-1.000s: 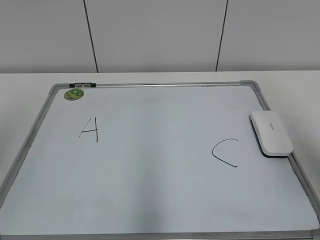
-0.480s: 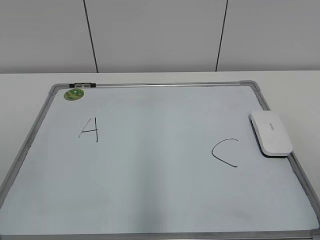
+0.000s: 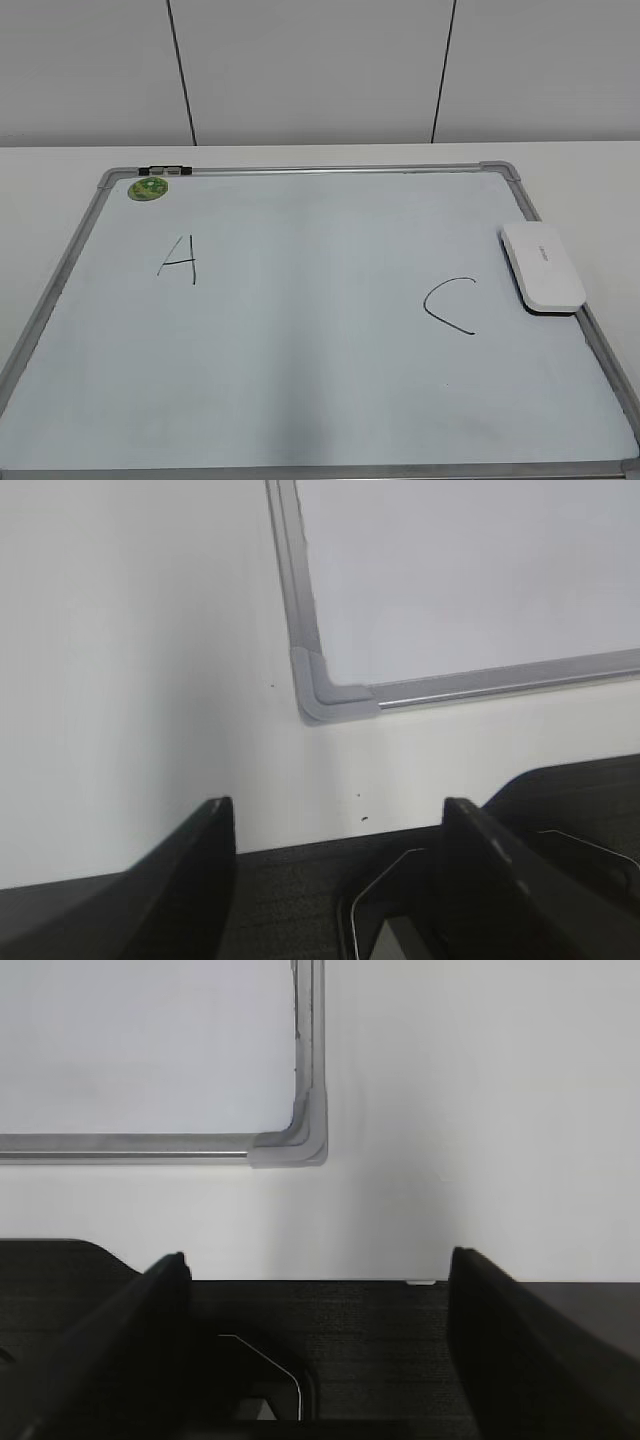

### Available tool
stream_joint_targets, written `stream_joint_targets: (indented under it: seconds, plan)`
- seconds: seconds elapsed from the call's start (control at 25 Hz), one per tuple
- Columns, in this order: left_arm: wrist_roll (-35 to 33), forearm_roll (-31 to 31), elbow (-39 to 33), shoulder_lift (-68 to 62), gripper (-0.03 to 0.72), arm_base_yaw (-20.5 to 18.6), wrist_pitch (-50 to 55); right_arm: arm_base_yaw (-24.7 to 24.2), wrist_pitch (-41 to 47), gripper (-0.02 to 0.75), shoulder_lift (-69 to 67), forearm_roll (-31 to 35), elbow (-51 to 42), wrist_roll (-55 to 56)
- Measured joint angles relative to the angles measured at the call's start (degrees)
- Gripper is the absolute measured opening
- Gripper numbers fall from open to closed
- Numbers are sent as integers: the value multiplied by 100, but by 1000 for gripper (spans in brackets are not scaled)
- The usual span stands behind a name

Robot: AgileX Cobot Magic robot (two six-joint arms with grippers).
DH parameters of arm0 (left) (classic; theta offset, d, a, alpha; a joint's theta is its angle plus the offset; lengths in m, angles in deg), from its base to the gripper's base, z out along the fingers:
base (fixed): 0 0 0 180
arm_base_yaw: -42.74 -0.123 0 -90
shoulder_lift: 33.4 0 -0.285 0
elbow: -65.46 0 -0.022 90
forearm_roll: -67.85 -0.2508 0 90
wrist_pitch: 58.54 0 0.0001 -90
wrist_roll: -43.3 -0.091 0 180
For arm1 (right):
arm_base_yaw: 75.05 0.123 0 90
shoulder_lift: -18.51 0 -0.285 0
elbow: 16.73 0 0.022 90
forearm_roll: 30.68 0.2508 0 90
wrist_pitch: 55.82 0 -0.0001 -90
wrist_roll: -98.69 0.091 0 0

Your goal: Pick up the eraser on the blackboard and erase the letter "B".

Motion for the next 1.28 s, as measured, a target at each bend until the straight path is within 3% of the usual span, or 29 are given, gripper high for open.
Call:
stream_joint_targets:
  seconds: [0.32,0.56,0.8,1.28]
  plan:
    - [0,-13,-170,9,464,92,-344,0,-559,591,0,-22,-230,21]
    - [14,-74,-170,9,468,92,-344,0,-584,590,0,-22,-230,21]
    - [280,-359,-170,9,529,92,-344,0,-584,589,0,-22,-230,21]
    - [313,-372,-170,9,533,102,-344,0,-584,589,0,-22,-230,21]
